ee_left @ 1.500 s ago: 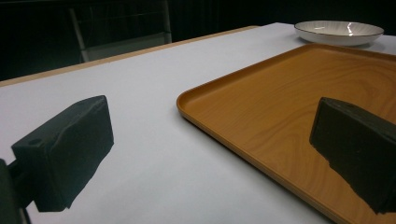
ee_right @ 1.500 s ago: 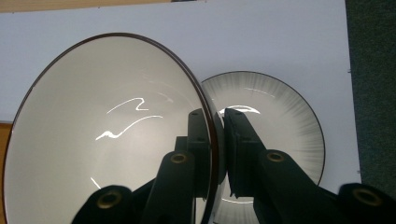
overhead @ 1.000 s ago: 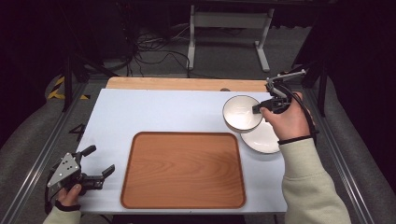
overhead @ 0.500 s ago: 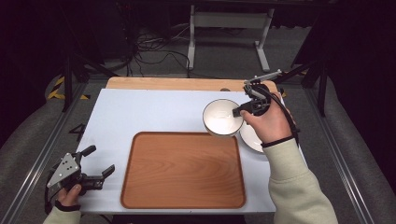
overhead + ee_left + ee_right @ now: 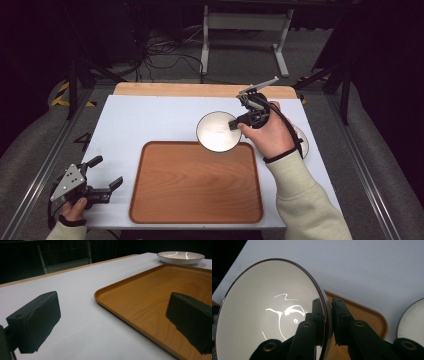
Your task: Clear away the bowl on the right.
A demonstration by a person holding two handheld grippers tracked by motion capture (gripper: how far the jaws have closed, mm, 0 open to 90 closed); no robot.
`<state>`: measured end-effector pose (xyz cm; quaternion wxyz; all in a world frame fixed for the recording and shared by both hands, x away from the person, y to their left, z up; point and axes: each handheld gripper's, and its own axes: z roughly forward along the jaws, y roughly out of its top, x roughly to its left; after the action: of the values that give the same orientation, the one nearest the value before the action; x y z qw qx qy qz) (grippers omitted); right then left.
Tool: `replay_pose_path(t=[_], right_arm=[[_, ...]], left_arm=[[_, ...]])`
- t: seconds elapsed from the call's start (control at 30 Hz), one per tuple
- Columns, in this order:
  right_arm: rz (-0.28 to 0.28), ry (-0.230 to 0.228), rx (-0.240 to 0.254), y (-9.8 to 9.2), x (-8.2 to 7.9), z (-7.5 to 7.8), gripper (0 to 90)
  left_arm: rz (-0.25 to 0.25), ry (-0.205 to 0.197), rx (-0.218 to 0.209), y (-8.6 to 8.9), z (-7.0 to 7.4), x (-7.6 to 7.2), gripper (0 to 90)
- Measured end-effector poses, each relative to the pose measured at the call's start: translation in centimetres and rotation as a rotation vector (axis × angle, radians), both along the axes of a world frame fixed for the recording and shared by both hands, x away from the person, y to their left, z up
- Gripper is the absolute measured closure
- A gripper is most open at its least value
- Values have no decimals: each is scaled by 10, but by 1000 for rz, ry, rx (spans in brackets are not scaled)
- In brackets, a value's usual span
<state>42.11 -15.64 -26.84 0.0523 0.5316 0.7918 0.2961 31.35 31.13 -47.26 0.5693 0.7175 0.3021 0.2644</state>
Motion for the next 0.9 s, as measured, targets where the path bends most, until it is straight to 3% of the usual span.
replay_pose_path(t=[0.33, 0.9], right_arm=[[62, 35, 63, 21, 1, -11, 807], [92, 124, 60, 40, 6, -67, 807]], left_arm=[[0, -1, 1, 0, 0, 0, 3], [2, -2, -2, 0, 0, 0, 3]])
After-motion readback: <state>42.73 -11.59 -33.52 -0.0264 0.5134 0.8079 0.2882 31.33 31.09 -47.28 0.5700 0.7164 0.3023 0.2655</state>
